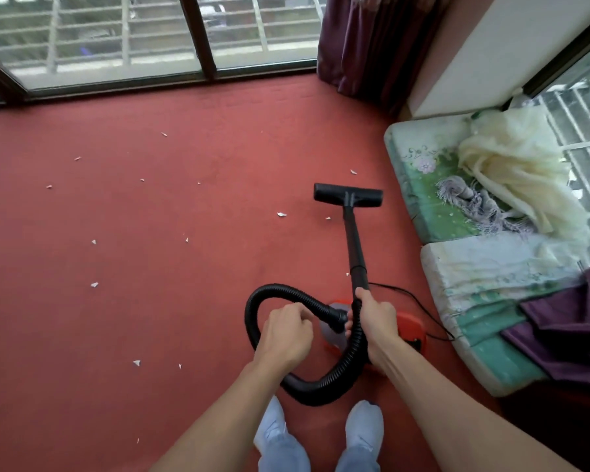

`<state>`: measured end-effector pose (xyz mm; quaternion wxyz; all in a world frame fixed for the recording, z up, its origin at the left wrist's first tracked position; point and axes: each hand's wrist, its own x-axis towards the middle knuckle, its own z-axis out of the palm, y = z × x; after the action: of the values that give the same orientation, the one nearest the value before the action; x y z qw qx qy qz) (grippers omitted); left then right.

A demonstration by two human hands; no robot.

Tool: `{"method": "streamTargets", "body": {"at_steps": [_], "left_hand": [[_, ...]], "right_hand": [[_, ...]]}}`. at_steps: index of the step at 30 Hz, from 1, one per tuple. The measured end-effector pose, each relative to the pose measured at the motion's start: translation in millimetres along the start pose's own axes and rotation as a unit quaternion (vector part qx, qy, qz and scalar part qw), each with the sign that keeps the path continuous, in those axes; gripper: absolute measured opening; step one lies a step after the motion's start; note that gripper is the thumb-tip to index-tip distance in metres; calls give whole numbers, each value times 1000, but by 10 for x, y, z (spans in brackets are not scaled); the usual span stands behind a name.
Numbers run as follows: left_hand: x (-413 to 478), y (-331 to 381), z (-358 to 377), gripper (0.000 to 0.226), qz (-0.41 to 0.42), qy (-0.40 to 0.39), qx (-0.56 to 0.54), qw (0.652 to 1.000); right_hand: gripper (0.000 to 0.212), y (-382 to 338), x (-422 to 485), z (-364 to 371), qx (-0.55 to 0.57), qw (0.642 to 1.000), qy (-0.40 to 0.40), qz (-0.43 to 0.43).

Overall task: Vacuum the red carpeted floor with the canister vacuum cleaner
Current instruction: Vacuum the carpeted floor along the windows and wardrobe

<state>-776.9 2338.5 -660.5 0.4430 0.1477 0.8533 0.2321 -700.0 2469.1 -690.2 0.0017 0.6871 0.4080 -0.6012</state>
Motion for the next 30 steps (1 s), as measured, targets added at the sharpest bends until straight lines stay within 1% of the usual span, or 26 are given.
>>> {"method": "streamTargets", "body": {"at_steps": [6,9,11,13,18,21,23,25,27,30], "left_hand": [[-784,300,-524,42,45,-28,88,995],[-1179,444,-787,42,70,-38,130,988],[-1399,550,-932,42,83,-42,130,987],[-1561,660,-1047,44,84,-46,96,991],[-2081,1057,-1184,53,75,-86,-8,993],[-2301,1294,-1278,53,72,-73,-76,992],[-2363,1399,-1354,53,69,-67,-89,991],[-2393,1506,-1392,53,71,-84,-94,989],[-2412,1640,-1381,55,76,-99,-106,987],[-2344,1760,-1343,58,66,-95,-134,984]], "right_hand": [[32,-363,-989,-214,-15,1000,-16,0],[31,-608,-1526,-265,-20,1000,-1,-15],[32,-766,-1845,-284,-17,1000,12,-21],[30,-905,-2086,-294,0,999,18,-26],[25,-1155,-2561,-478,56,997,41,-29],[21,-1377,-2684,-657,86,995,49,-28],[18,-1525,-2704,-765,111,992,49,-29],[15,-1636,-2681,-818,121,991,46,-34],[19,-1670,-2661,-818,111,992,48,-37],[24,-1651,-2577,-737,99,992,71,-39]]}}
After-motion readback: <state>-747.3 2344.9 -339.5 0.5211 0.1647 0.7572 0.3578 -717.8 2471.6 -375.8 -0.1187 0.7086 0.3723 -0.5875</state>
